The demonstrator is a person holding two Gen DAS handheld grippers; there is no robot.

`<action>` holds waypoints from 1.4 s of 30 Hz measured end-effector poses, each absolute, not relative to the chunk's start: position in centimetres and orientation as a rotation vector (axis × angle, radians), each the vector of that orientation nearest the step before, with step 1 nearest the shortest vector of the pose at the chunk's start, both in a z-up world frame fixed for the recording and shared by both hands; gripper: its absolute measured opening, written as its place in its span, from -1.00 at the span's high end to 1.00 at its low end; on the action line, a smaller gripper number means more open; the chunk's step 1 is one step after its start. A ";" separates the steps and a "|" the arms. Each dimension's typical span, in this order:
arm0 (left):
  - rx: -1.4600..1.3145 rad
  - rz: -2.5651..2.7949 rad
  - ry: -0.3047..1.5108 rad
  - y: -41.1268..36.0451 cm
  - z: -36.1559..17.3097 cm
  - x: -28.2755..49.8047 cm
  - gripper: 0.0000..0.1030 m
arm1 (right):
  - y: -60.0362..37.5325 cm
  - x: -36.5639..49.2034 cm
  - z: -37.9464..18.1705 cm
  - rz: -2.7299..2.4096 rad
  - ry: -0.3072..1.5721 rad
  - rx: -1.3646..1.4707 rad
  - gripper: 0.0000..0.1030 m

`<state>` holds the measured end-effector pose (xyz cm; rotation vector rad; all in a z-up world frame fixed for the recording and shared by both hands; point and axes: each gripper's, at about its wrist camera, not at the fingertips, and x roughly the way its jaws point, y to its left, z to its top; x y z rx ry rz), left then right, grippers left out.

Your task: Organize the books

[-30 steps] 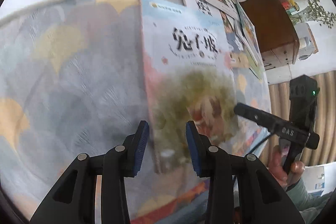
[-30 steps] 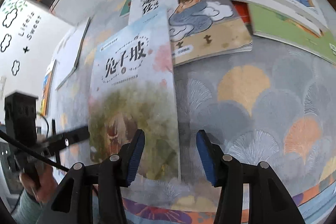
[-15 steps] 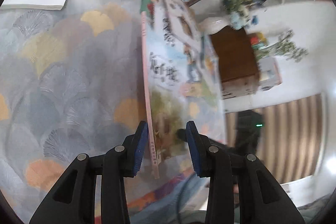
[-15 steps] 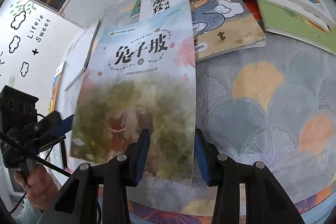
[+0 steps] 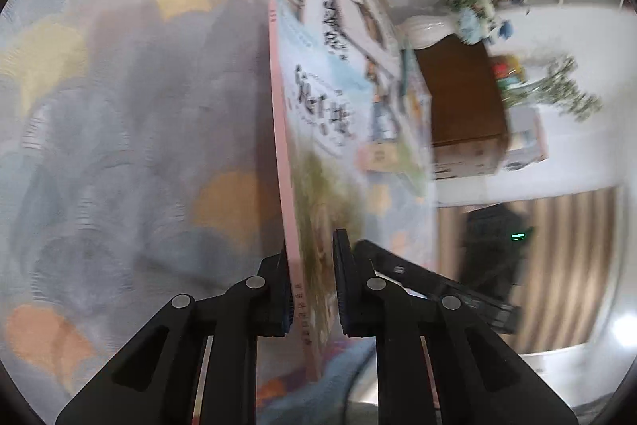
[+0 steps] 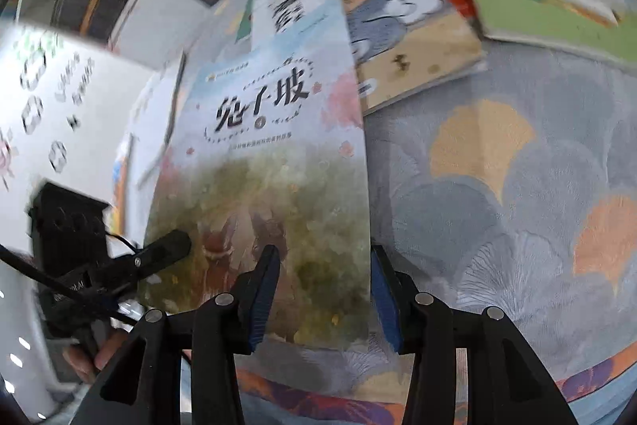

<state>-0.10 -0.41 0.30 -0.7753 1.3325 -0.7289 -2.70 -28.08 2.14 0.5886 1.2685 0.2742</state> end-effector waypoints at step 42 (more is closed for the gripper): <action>-0.459 -0.640 1.136 1.4 8.6 1.0 0.72 | -15.6 0.0 12.7 0.389 0.977 -0.100 0.32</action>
